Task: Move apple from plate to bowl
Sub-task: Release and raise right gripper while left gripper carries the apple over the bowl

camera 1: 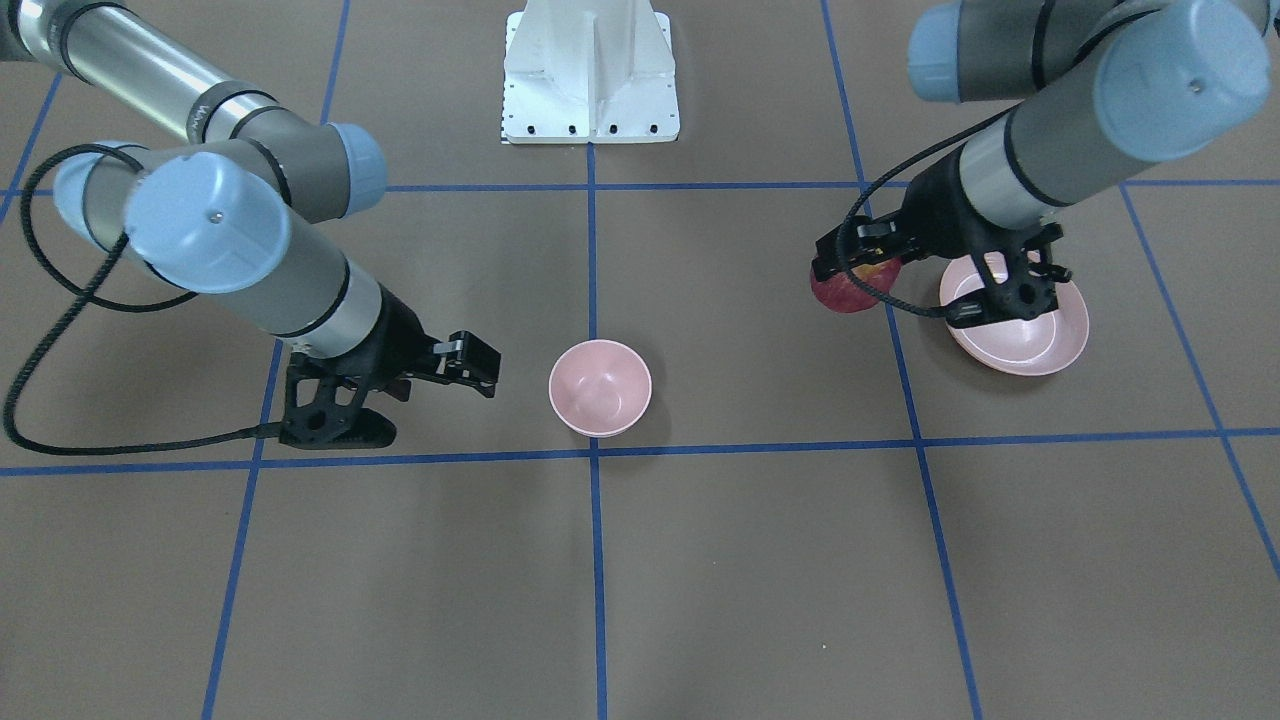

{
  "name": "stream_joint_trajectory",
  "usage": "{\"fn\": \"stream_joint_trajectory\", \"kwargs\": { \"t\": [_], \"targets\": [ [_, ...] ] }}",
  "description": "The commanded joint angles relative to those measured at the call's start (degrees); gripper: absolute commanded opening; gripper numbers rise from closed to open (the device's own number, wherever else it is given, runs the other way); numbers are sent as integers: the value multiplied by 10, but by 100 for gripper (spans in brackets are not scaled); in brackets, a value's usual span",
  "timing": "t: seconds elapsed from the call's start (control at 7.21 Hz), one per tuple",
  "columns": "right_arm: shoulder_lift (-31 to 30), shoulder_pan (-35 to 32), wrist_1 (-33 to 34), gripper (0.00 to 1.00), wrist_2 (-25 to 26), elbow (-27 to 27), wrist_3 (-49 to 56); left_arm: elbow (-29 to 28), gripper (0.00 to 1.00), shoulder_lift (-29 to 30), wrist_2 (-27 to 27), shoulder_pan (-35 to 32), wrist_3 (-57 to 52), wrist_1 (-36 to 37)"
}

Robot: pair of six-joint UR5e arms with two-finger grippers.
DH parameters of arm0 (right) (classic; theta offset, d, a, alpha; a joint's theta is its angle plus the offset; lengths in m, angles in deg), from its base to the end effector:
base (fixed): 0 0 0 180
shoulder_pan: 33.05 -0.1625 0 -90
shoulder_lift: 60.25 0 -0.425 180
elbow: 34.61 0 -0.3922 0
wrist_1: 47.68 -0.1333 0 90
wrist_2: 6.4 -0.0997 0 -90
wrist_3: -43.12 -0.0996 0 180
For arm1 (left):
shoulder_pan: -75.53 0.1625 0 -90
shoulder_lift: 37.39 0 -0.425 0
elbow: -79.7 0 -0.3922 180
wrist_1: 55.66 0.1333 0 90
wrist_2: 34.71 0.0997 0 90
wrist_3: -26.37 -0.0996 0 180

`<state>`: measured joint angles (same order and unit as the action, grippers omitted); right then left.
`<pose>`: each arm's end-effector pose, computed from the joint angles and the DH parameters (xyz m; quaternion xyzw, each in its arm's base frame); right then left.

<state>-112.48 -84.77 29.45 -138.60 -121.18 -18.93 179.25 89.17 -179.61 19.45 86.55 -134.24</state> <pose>-0.3853 -0.5954 0.2542 -0.0140 -0.4982 0.0350 0.8663 0.3139 -0.5597 0.2116 -0.1418 0.4935 -0.0586 0.8561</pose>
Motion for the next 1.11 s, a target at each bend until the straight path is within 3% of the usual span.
{"fn": "stream_joint_trajectory", "kwargs": {
  "t": [0.0, 0.14, 0.28, 0.97],
  "targets": [
    [-85, -53, 2, 100, 9, -50, 91, -137, 0, 82, 29, 32, 110, -145],
    [-109, -75, 2, 100, 8, -51, 127, -200, 0, 134, 44, 54, 141, -170],
    [-128, -89, 2, 100, 10, -49, 137, -229, 0, 164, 75, 82, 164, -171],
    [-154, -121, 35, 100, 10, -47, 178, -299, 0, 209, 151, 164, 177, -172]
  ]
}}
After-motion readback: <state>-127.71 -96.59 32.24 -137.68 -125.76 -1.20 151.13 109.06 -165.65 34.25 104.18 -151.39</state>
